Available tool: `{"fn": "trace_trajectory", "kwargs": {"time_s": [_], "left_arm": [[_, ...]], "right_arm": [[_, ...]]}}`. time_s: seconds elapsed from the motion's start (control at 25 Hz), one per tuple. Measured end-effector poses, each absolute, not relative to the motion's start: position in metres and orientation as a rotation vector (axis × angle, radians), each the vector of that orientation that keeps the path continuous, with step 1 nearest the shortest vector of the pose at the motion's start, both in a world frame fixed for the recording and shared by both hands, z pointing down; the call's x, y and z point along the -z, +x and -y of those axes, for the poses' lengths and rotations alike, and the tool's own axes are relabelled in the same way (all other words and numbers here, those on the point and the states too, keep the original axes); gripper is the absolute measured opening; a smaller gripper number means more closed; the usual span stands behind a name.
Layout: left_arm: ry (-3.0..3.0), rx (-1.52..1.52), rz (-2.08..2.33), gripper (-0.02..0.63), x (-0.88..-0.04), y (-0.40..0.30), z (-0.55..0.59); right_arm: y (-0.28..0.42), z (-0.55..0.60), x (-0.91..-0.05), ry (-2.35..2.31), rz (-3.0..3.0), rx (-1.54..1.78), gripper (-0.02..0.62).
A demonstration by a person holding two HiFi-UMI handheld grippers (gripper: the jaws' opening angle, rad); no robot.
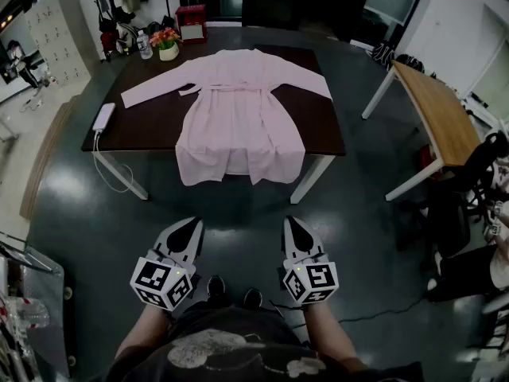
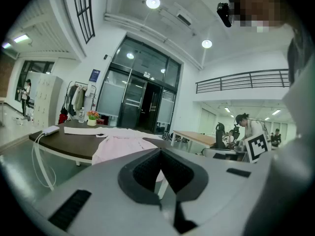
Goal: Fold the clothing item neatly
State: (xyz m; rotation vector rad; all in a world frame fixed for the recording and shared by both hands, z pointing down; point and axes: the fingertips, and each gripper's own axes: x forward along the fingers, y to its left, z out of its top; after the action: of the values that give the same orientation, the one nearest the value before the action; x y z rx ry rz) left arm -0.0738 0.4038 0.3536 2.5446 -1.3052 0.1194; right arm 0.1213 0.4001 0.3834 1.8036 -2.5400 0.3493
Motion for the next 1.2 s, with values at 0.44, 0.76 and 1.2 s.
{"fn": "trace_trajectory", "kwargs": {"time_s": [0.44, 0.76, 1.2], "left_arm": [[2.476, -0.064, 1.332, 0.010, -0.359, -0.069, -0.412], [2.480, -0.055, 1.363, 0.010, -0.354, -0.065, -0.420], [2.496, -0.001, 1.369, 0.011, -0.360, -0.043, -0.425]], "right_arm": [[0.128, -0.399, -0.386, 1.762, 2.568, -0.327, -0.011], [0.145, -0.412, -0.383, 1.812, 2.586, -0.339, -0.011], [0.199, -0.420, -0.404, 1.897, 2.491, -0.363, -0.009]]}}
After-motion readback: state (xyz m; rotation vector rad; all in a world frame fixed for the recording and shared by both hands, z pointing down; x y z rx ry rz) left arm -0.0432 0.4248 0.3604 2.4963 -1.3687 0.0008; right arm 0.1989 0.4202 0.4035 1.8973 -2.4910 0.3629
